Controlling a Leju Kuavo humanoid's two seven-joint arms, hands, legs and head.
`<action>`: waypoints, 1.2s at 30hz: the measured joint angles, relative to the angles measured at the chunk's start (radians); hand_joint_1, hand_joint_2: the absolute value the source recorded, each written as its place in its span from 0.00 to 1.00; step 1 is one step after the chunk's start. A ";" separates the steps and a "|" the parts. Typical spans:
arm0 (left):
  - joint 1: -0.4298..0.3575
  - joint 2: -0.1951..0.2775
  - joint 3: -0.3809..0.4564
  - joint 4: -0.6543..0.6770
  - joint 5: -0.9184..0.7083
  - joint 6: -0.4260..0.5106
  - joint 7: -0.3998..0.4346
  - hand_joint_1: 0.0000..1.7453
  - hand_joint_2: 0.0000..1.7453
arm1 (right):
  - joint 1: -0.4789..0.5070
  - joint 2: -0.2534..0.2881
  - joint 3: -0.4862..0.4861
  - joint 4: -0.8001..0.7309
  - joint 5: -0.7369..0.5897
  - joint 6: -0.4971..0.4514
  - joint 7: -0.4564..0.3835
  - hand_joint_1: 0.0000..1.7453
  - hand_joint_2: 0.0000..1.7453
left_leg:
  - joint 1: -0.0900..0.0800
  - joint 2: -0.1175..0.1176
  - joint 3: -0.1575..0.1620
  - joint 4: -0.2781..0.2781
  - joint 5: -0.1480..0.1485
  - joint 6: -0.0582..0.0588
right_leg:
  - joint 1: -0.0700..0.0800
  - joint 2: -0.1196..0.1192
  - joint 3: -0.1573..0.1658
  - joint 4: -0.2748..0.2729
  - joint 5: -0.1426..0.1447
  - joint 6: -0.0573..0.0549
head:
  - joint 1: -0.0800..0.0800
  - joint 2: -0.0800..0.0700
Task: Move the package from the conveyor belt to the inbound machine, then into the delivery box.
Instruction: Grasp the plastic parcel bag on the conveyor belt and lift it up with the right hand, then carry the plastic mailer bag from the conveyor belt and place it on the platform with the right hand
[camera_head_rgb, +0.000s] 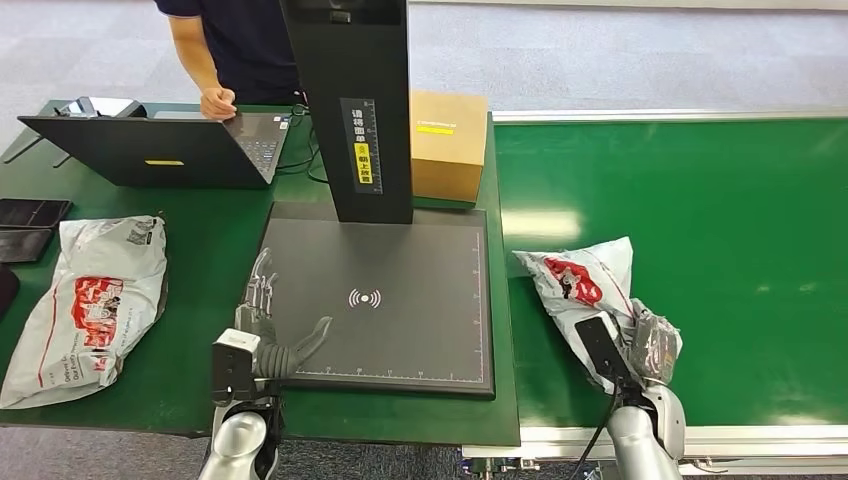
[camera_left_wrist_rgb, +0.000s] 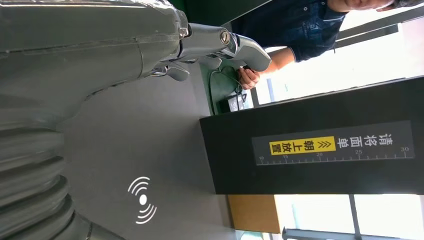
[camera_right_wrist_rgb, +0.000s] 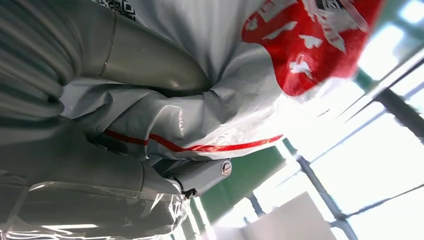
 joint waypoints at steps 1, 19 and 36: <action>-0.002 0.000 0.001 0.000 -0.001 -0.002 -0.001 0.00 1.00 | 0.015 0.007 0.016 -0.039 0.003 0.000 -0.004 1.00 1.00 | 0.000 0.000 0.000 0.000 0.000 0.000 | 0.000 0.000 0.000 0.000 0.000 0.000 | 0.000 0.000; -0.017 -0.002 0.009 0.002 -0.007 -0.009 -0.020 0.00 1.00 | 0.108 0.052 0.328 -0.402 0.024 -0.073 -0.075 1.00 1.00 | 0.000 0.000 -0.001 0.000 0.000 0.000 | 0.000 0.000 -0.001 0.000 0.000 0.000 | 0.000 0.000; -0.021 -0.002 -0.001 0.002 0.006 0.012 -0.036 0.00 1.00 | -0.120 0.061 0.618 -0.163 0.011 0.024 -0.123 0.99 1.00 | 0.000 0.000 -0.002 0.000 0.002 0.000 | 0.000 0.000 -0.001 0.001 0.000 0.000 | 0.000 0.000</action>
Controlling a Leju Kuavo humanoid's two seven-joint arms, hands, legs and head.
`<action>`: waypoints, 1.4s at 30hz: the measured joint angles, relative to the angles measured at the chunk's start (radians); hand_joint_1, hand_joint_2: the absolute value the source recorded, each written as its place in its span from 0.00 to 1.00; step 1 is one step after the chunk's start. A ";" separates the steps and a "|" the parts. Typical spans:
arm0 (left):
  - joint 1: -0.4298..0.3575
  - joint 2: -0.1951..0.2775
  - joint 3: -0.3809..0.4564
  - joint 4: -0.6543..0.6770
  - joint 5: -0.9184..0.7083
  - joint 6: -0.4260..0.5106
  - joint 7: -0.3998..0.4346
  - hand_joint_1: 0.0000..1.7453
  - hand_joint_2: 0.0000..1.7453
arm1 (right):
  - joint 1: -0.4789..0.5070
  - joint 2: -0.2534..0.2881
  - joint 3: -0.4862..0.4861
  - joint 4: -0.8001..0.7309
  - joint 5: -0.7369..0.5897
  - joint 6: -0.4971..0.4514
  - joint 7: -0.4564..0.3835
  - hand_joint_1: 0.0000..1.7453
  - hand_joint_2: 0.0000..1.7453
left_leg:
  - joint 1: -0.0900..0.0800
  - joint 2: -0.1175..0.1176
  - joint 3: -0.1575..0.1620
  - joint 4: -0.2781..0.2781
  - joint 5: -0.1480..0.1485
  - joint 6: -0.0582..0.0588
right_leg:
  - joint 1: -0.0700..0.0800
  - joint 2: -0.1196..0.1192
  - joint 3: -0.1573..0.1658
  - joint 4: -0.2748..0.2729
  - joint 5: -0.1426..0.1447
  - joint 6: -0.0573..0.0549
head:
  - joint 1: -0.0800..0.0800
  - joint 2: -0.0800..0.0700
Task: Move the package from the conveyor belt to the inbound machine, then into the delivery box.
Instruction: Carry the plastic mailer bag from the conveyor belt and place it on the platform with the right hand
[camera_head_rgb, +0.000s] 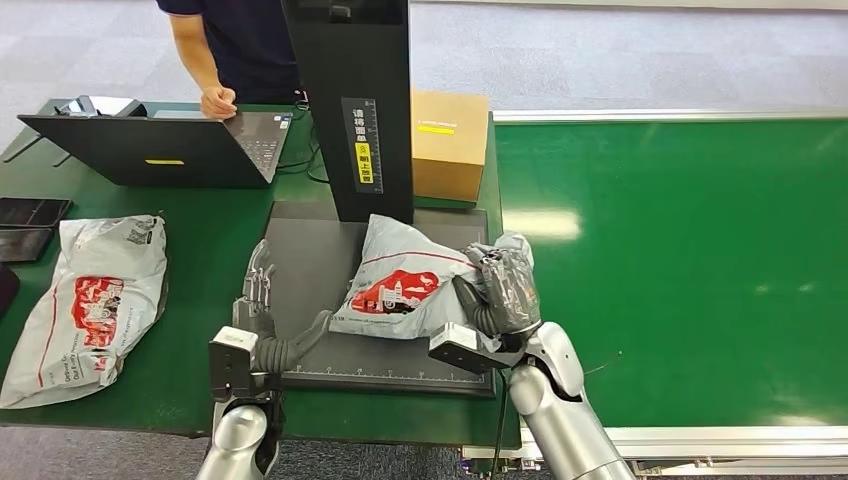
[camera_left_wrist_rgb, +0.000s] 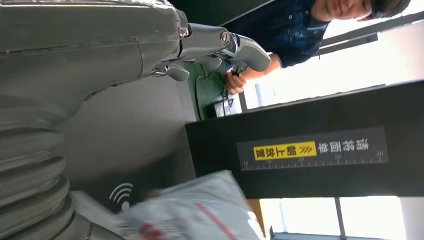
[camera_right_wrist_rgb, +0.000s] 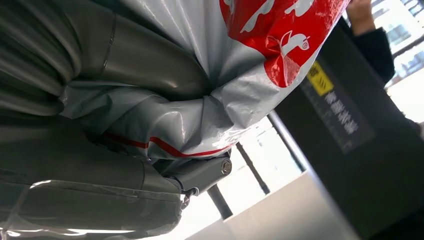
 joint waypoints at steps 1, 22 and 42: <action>-0.001 0.000 0.000 0.000 0.003 0.003 -0.002 0.00 1.00 | -0.013 0.001 0.013 0.025 0.004 -0.001 -0.002 0.99 1.00 | 0.000 0.000 0.000 0.000 0.000 0.000 | 0.000 0.000 0.000 0.000 0.000 0.000 | 0.000 0.000; -0.004 0.001 -0.025 0.000 0.031 0.031 -0.013 0.00 1.00 | -0.213 0.037 0.160 0.493 0.022 -0.093 -0.041 0.99 1.00 | 0.000 0.000 0.000 0.000 0.000 0.000 | 0.000 0.000 0.000 0.000 0.000 0.000 | 0.000 0.000; -0.069 0.024 -0.076 0.065 0.092 0.043 -0.019 0.00 1.00 | -0.354 0.053 0.159 0.779 0.006 0.120 0.100 0.00 1.00 | 0.000 0.003 0.007 0.000 0.000 0.000 | 0.000 0.002 0.004 0.000 0.001 -0.001 | 0.000 0.000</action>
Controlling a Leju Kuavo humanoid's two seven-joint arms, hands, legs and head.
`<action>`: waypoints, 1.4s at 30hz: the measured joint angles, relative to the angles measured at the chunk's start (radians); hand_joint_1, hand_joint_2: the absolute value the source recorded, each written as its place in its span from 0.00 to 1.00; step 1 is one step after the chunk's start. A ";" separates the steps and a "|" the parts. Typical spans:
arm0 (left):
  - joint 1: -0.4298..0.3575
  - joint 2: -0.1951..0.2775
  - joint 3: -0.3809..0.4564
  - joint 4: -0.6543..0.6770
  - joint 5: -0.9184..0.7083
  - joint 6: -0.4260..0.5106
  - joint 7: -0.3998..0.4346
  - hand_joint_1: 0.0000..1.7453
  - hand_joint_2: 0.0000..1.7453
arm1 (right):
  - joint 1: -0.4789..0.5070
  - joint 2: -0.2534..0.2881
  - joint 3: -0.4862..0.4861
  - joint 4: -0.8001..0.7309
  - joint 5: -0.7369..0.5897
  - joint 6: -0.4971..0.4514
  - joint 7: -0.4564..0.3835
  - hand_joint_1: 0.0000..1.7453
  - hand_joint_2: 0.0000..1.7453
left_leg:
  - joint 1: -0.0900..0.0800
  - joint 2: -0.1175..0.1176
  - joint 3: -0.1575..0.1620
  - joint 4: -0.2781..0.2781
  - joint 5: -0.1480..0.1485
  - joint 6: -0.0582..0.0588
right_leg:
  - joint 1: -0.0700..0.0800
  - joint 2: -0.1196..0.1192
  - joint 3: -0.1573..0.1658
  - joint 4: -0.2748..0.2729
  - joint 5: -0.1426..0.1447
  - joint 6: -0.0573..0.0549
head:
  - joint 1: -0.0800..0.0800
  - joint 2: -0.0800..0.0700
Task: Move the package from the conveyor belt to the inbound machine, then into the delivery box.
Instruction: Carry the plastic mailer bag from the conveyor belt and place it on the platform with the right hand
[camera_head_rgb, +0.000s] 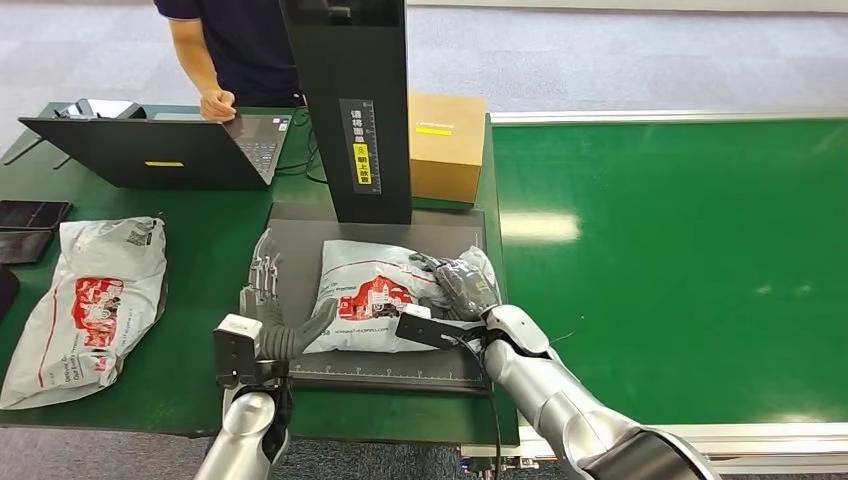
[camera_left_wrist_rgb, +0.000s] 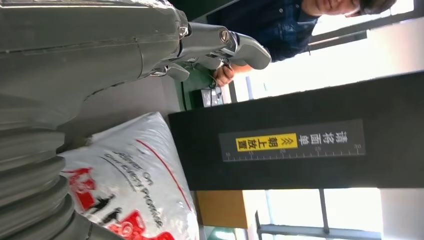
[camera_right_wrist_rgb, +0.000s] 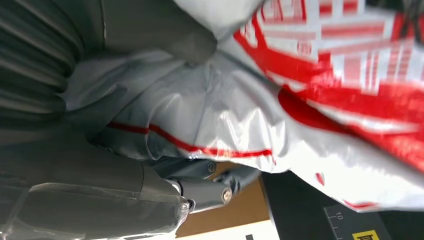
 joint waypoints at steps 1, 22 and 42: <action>-0.005 0.001 -0.001 0.006 0.000 0.000 0.000 0.00 1.00 | -0.003 0.000 -0.001 0.003 -0.001 0.000 0.000 0.00 1.00 | 0.000 0.000 0.000 0.000 0.000 0.000 | 0.000 0.000 0.000 0.000 0.000 0.000 | 0.000 0.000; -0.028 0.018 -0.025 0.054 0.022 0.018 0.000 0.00 1.00 | 0.110 0.000 -0.153 -0.145 -0.372 0.045 -0.305 0.00 1.00 | 0.000 0.000 -0.005 0.000 0.001 -0.001 | 0.000 0.000 -0.004 0.000 0.001 -0.001 | 0.000 0.000; -0.003 0.053 -0.042 0.050 0.009 0.059 -0.002 0.00 1.00 | 0.390 -0.050 -0.174 -0.664 -0.612 0.093 -0.304 0.00 1.00 | 0.000 -0.001 -0.007 0.000 0.001 -0.001 | 0.000 -0.001 -0.006 0.000 0.001 -0.001 | 0.000 0.000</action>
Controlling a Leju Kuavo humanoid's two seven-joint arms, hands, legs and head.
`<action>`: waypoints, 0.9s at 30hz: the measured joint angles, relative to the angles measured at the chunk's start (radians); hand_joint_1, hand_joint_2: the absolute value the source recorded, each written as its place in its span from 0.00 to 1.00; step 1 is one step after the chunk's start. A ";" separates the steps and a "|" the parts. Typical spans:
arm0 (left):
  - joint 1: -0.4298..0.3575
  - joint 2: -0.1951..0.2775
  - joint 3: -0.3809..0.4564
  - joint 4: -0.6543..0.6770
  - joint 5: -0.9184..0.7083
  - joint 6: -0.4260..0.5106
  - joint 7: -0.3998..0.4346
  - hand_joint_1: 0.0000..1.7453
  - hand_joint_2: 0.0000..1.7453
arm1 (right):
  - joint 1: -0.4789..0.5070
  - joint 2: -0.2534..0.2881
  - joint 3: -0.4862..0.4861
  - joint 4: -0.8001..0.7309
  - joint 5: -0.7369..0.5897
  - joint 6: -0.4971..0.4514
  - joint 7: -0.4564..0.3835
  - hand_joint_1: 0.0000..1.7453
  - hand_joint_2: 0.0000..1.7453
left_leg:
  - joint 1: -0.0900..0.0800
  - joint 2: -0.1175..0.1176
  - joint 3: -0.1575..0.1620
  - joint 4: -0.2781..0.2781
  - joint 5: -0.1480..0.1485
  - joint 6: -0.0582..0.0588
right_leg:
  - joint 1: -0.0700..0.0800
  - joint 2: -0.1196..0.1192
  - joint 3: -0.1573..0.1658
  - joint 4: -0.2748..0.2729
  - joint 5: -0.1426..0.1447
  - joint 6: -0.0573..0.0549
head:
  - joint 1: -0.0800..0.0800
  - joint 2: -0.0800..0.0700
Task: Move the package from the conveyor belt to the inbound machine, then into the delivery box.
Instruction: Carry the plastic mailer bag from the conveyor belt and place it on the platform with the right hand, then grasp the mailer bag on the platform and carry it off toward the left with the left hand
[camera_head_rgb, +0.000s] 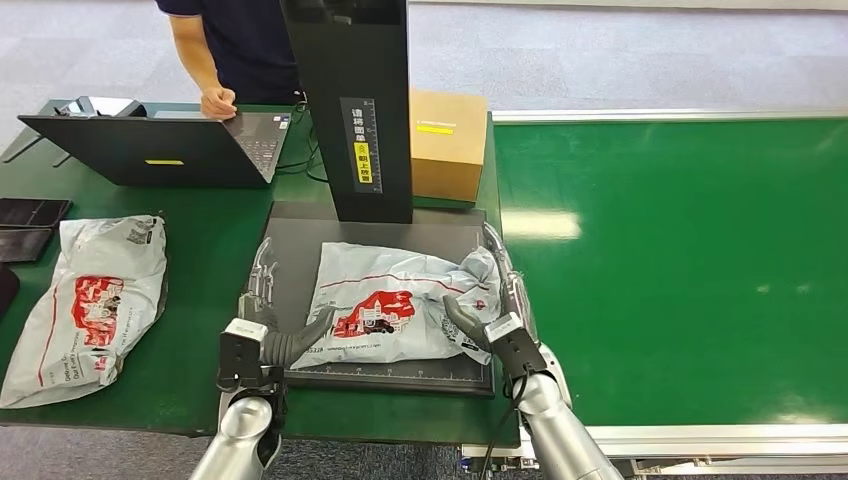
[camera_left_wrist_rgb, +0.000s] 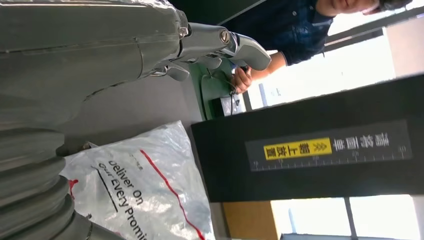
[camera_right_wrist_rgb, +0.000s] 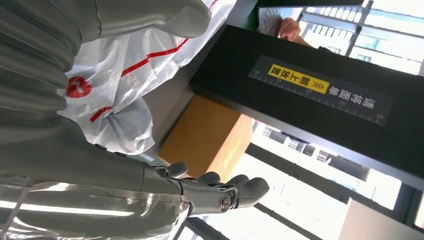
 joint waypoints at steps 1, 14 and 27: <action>0.000 0.000 0.000 0.000 -0.009 -0.002 0.000 0.00 1.00 | 0.017 -0.001 -0.009 -0.025 0.001 0.000 0.000 0.00 1.00 | 0.000 0.000 0.000 0.000 0.000 0.000 | 0.000 0.000 0.000 0.000 0.000 0.000 | 0.000 0.000; -0.008 0.003 0.005 -0.041 -0.162 -0.035 0.019 0.00 1.00 | 0.188 -0.004 -0.137 -0.291 -0.033 0.064 -0.001 0.00 1.00 | 0.000 0.000 0.000 0.000 0.000 0.000 | 0.000 0.000 0.000 0.000 0.000 0.000 | 0.000 0.000; -0.021 0.003 0.009 -0.057 -0.217 -0.047 0.042 0.00 1.00 | 0.232 -0.003 -0.172 -0.370 -0.025 0.066 -0.001 0.00 1.00 | 0.000 0.000 0.000 0.000 0.000 0.000 | 0.000 0.000 0.000 0.000 0.000 0.000 | 0.000 0.000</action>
